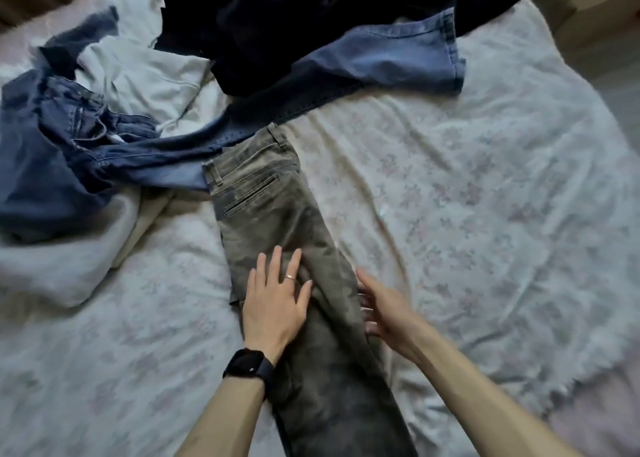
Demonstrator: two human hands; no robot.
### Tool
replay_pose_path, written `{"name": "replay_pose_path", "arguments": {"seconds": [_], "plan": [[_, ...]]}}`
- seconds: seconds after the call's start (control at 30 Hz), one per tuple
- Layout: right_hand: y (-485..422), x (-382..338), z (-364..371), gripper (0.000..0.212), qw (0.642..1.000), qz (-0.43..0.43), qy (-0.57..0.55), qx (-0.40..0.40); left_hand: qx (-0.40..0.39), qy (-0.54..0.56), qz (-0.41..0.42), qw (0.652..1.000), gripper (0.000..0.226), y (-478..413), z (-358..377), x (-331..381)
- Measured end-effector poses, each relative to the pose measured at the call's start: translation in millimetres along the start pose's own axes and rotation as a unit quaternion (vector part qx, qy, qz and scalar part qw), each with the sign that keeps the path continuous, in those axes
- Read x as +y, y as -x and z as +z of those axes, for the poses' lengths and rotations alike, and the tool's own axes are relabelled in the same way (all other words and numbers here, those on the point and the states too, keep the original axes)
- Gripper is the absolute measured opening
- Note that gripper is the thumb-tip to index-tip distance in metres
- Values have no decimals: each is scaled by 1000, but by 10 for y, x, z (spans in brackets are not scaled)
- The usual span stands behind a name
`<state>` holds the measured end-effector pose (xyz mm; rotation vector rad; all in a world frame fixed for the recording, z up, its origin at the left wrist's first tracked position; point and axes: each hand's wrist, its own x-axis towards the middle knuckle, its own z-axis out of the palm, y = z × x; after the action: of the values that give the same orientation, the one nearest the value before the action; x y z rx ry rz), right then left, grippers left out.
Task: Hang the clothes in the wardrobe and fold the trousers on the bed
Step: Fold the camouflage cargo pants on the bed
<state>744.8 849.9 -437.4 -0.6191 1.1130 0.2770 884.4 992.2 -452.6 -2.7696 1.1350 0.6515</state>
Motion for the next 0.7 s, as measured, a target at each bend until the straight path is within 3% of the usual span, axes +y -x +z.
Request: {"name": "replay_pose_path", "arguments": {"seconds": [0.07,0.13,0.23,0.27,0.33,0.47,0.53,0.6,0.7], "plan": [[-107,-110,91,45,996,30,-85,-28,-23,-43,2,999,63,-19,-1,-102],[-208,-221,168,35,990,13,-141,11,-40,-74,-20,996,60,-41,-27,-192],[-311,-367,184,20,986,-60,-89,124,-43,-92,-79,992,57,41,-37,-286],[-302,-414,180,16,988,-71,-57,126,-46,-87,-92,991,57,82,-40,-292],[-237,-445,133,8,996,-30,-3,81,-55,-69,-107,990,56,147,-43,-274],[-129,-527,138,30,992,82,91,-2,-43,-48,-125,990,56,204,5,-203],[-144,-629,220,24,989,45,141,15,-41,-51,-115,991,57,185,3,-204],[-175,-657,284,18,984,-65,147,77,-49,-47,-122,990,57,166,-30,-268],[-171,-372,153,24,977,-148,1,153,-63,-47,-152,985,56,239,-56,-360]]}}
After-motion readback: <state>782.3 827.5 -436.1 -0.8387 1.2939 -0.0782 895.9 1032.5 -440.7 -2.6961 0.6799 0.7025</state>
